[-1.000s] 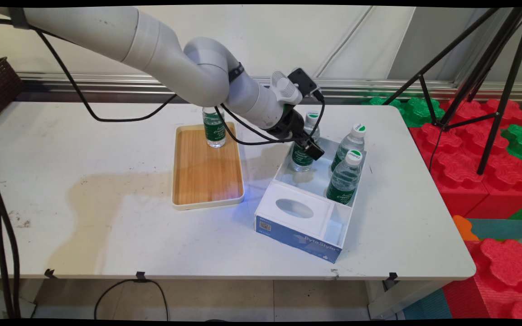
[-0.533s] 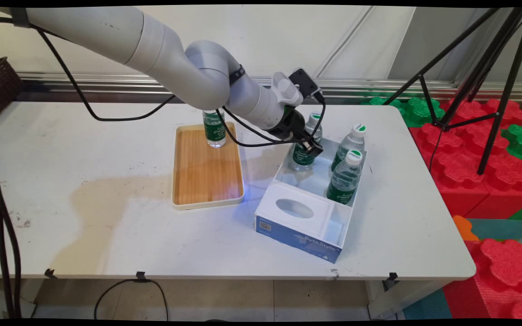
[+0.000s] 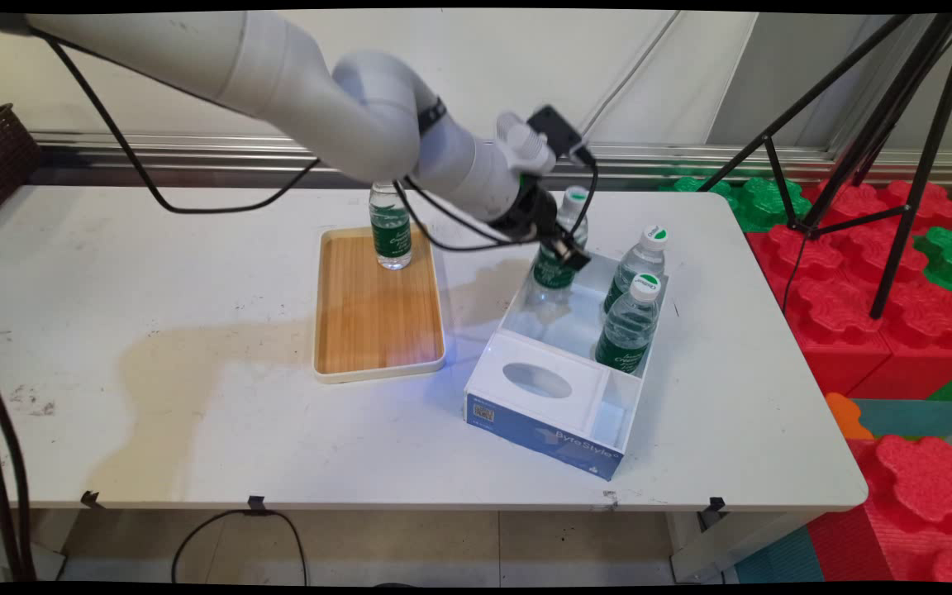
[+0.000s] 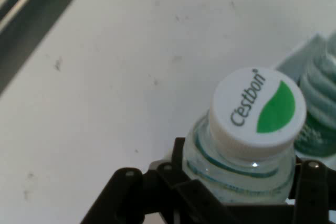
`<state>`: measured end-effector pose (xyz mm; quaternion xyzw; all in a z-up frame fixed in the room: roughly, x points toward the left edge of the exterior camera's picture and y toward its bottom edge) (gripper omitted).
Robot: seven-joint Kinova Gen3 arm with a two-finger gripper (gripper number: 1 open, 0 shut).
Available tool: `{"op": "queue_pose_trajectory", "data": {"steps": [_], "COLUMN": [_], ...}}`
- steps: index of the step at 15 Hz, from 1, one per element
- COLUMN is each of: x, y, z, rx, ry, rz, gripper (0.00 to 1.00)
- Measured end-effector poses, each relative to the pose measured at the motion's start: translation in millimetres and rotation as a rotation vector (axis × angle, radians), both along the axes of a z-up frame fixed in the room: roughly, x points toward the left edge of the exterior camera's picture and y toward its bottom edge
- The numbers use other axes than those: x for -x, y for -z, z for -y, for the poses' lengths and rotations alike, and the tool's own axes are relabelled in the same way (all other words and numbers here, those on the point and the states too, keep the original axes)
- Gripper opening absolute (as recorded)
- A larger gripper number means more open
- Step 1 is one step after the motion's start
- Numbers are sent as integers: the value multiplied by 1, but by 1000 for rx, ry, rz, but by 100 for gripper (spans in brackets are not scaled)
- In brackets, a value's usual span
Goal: Place the picked object on the tray
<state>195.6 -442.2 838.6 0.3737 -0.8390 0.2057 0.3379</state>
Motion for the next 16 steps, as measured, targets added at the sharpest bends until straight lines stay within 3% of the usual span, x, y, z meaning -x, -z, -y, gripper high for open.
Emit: {"op": "queue_pose_trajectory", "data": {"steps": [4, 9, 16], "x": [3, 5, -17], "y": [-48, -112, -145], "z": [3, -16, -55], "rx": [16, -8, -65], "ry": [-30, -36, -22], "rz": [-22, -62, -48], "gripper": [0, 0, 0]}}
